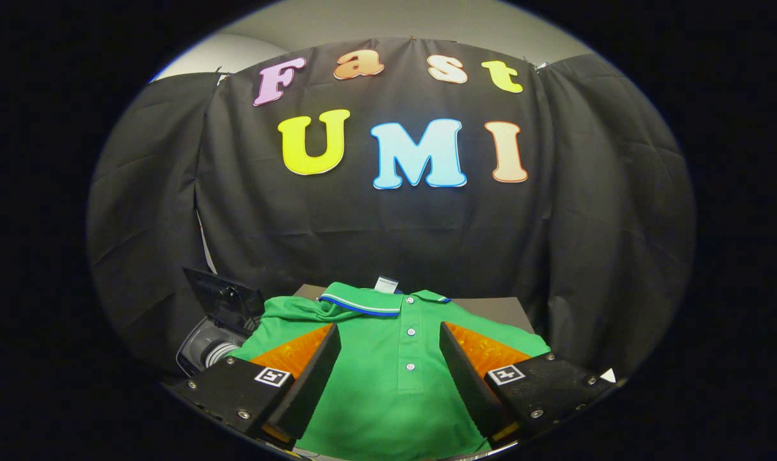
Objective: Put the clothes into the washing machine and then close the washing machine lid.
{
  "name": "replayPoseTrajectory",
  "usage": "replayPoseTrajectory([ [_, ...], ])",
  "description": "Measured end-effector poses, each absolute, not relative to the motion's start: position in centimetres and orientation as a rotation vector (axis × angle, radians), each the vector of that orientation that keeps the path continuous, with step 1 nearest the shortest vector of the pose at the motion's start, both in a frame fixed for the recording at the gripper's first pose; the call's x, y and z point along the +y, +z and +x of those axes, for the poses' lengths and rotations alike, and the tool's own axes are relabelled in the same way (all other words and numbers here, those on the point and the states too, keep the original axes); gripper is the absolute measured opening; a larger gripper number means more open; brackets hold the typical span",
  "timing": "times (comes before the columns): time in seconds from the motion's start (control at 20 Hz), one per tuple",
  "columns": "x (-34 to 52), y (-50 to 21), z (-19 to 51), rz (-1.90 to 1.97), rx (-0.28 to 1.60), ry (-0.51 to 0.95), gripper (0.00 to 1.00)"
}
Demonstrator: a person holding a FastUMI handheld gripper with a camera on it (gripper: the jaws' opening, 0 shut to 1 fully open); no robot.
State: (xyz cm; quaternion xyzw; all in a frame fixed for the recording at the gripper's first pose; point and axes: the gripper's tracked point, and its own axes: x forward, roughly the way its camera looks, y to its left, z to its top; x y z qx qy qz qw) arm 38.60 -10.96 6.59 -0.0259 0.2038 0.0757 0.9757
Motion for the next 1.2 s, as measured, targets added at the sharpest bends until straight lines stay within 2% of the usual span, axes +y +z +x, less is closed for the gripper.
replayPoseTrajectory([
  [0.8, -11.9, -0.7, 41.0, -0.148, 0.660, 0.185, 0.96],
  [1.2, -11.7, -1.2, 40.9, -0.100, 0.675, 0.221, 0.96],
])
